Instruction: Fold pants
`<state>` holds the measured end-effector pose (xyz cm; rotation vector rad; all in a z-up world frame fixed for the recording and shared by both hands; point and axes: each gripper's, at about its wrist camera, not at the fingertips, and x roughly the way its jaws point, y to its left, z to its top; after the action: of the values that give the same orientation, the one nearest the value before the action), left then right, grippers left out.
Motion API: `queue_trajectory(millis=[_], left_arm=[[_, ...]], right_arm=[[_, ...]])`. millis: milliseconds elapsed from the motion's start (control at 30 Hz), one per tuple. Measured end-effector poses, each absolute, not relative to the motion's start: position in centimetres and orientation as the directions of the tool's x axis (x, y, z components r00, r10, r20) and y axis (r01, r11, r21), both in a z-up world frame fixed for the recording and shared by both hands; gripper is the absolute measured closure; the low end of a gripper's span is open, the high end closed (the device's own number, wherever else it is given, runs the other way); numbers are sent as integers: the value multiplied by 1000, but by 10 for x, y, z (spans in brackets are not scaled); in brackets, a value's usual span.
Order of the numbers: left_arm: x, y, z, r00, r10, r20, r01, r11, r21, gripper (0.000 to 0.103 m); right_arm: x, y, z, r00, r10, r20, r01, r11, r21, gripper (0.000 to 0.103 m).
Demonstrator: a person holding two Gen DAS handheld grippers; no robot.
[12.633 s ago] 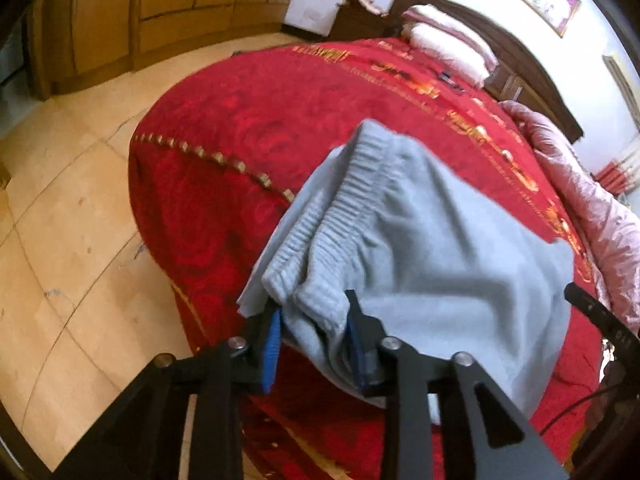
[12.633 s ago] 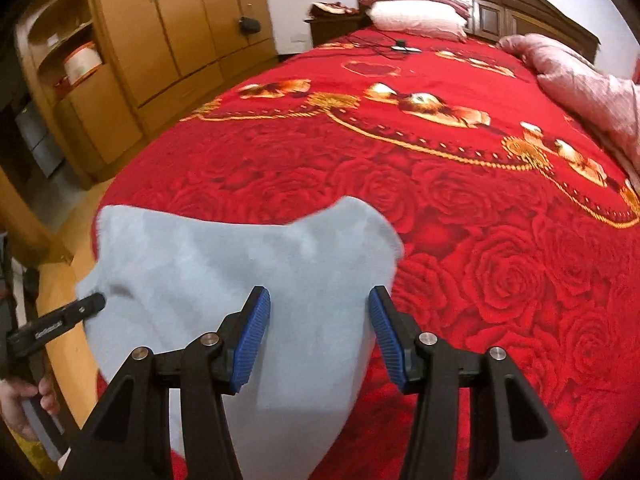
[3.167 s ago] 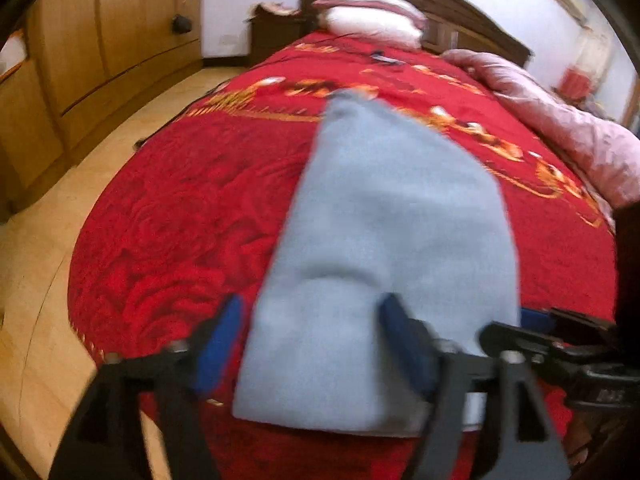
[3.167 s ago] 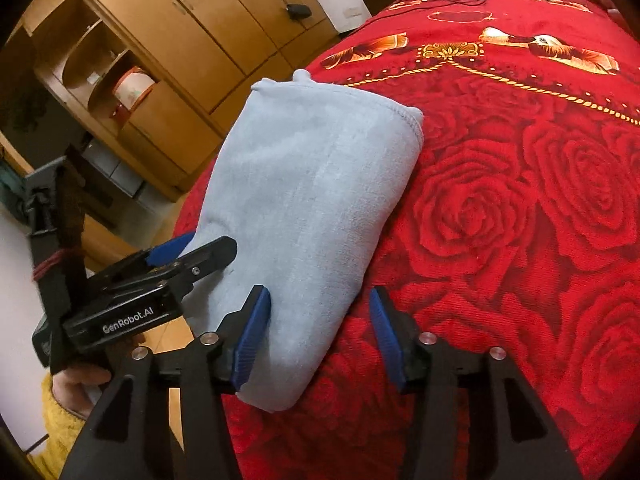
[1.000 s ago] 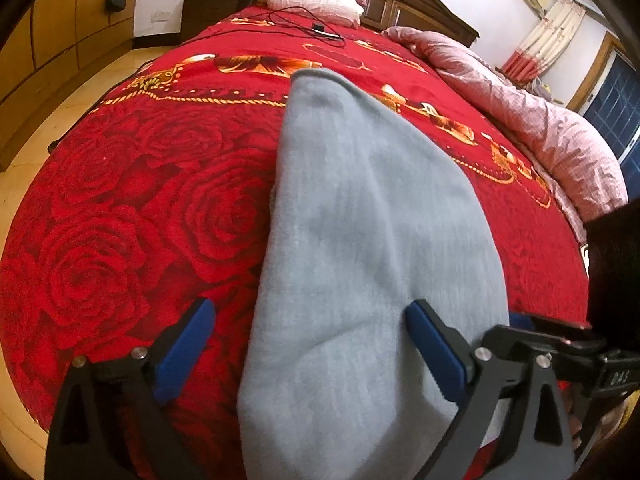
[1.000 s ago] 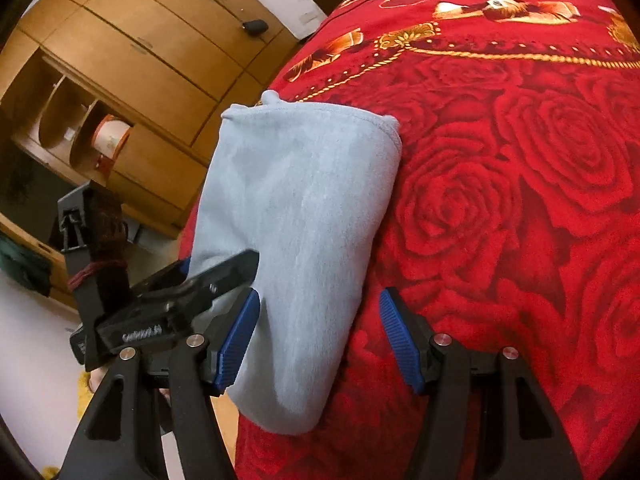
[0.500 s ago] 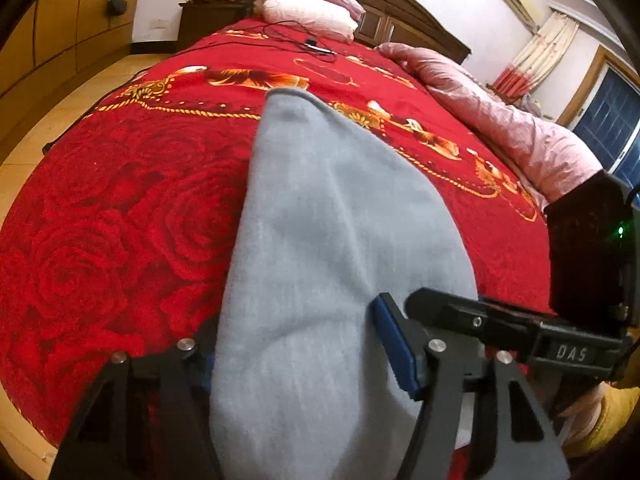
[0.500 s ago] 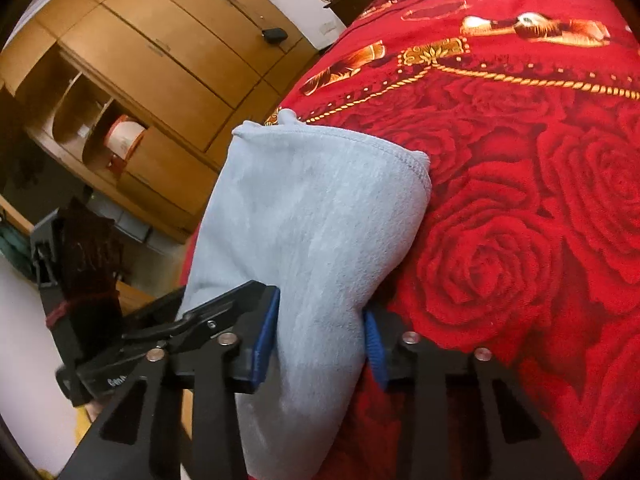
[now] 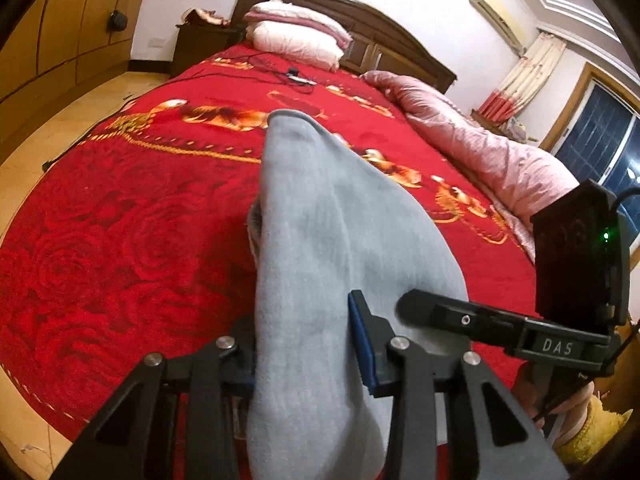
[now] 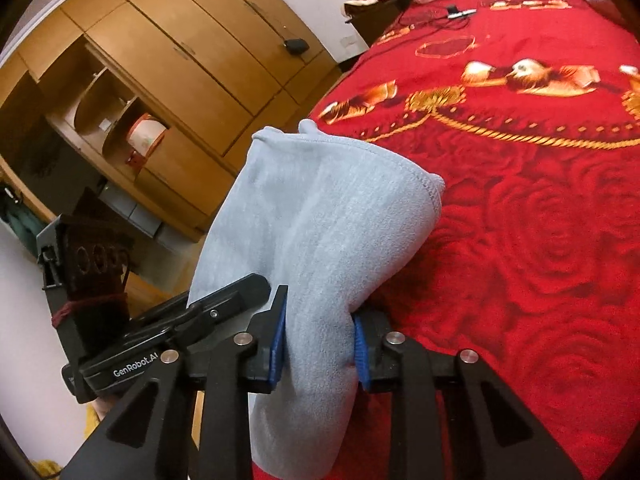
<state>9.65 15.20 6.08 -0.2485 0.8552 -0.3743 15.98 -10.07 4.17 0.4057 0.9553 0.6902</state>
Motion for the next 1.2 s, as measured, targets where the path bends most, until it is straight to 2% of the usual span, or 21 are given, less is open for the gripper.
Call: queue_trajectory(millis=[400,600,1000,1200], left_arm=[[79,78,93,597,-467,-652,298,884,-360,66],[86,49,93,576,-501,-646,318,865,-387,66],[139,-20,72,490,-541,-683,364,839,-404,65],[173,-30,38,442,-516,-734,343,853,-393,63]], right_arm=[[131,-172,75,463,661,-591,-366,749,552,74],[136,-202,86,469,629,-620,-400,777,486,74],[188,-263,71,428,577,-696,-358,815,456,74],[223,-264,41,375,529,-762,-331,844,423,72]])
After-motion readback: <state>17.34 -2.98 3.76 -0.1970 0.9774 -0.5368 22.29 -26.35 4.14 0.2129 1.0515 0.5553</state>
